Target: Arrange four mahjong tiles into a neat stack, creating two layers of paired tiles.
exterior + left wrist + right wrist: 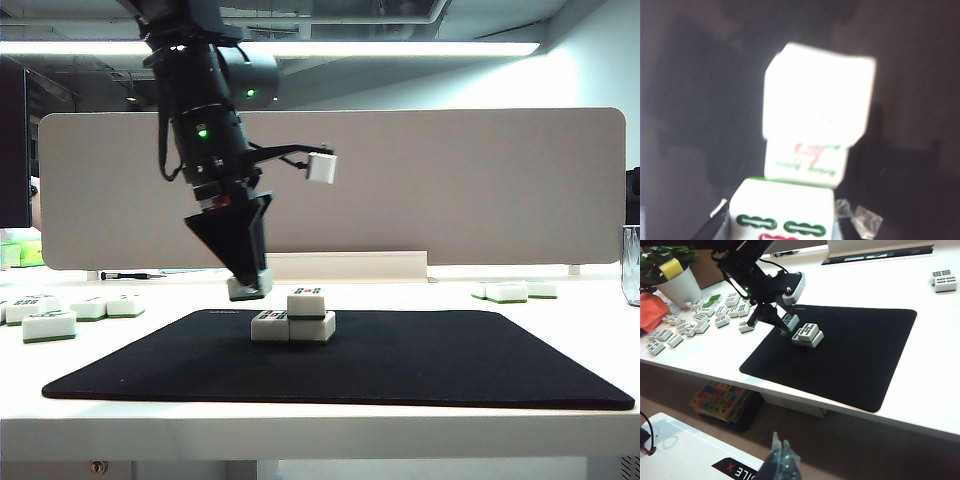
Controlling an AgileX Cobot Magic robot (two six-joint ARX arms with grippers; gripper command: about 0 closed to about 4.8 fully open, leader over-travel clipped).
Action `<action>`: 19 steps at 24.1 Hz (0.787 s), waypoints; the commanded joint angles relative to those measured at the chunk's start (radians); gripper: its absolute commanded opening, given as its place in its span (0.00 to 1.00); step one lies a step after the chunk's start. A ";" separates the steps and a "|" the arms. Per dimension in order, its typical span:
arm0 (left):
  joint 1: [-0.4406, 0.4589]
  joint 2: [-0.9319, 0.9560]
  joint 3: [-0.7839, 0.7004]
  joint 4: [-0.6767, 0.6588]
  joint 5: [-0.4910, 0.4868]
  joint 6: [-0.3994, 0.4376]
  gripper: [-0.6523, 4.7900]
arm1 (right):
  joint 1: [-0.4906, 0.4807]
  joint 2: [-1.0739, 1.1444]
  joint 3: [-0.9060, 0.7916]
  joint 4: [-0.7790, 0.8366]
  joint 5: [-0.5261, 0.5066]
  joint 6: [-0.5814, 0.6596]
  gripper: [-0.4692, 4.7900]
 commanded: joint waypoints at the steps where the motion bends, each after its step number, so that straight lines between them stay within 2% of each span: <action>1: -0.022 -0.004 0.000 0.016 0.020 -0.003 0.45 | 0.001 -0.013 0.003 0.009 0.002 -0.003 0.09; 19: -0.047 0.031 -0.001 0.034 0.023 -0.003 0.47 | 0.001 -0.013 0.003 0.009 0.001 -0.003 0.09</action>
